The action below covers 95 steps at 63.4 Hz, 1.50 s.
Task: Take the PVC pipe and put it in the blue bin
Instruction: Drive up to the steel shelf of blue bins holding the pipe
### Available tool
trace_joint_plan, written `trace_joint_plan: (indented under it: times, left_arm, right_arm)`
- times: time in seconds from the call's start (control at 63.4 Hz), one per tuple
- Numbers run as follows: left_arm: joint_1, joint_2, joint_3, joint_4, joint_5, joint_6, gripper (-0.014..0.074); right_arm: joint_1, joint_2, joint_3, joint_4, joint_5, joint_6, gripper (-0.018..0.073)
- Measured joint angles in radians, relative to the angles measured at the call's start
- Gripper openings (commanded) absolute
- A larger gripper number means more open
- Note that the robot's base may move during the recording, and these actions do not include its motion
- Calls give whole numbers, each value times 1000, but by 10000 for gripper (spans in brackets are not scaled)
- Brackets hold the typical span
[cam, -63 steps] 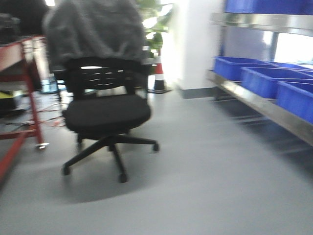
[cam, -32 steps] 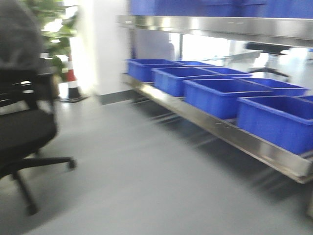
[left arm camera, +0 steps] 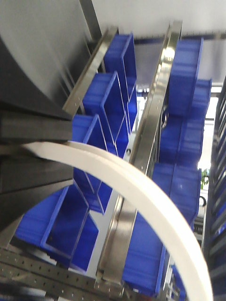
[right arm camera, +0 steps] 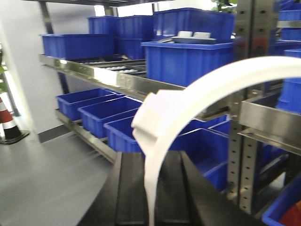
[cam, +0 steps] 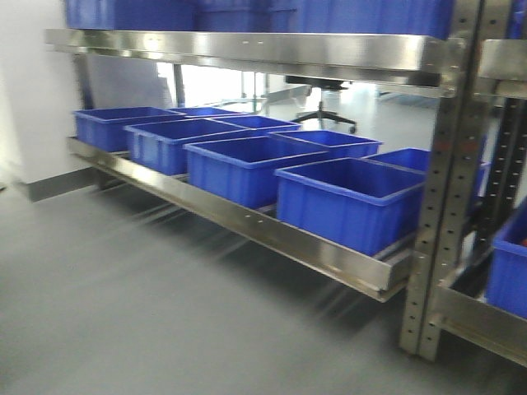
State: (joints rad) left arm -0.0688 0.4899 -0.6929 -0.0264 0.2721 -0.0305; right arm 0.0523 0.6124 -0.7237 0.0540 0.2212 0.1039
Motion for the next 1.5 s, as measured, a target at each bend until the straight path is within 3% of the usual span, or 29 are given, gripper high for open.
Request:
trace_joint_plan:
  times: [1.499]
  left_arm:
    - [0, 0, 0, 0, 0, 0, -111]
  right_arm:
    - [0, -2, 0, 0, 0, 0, -168]
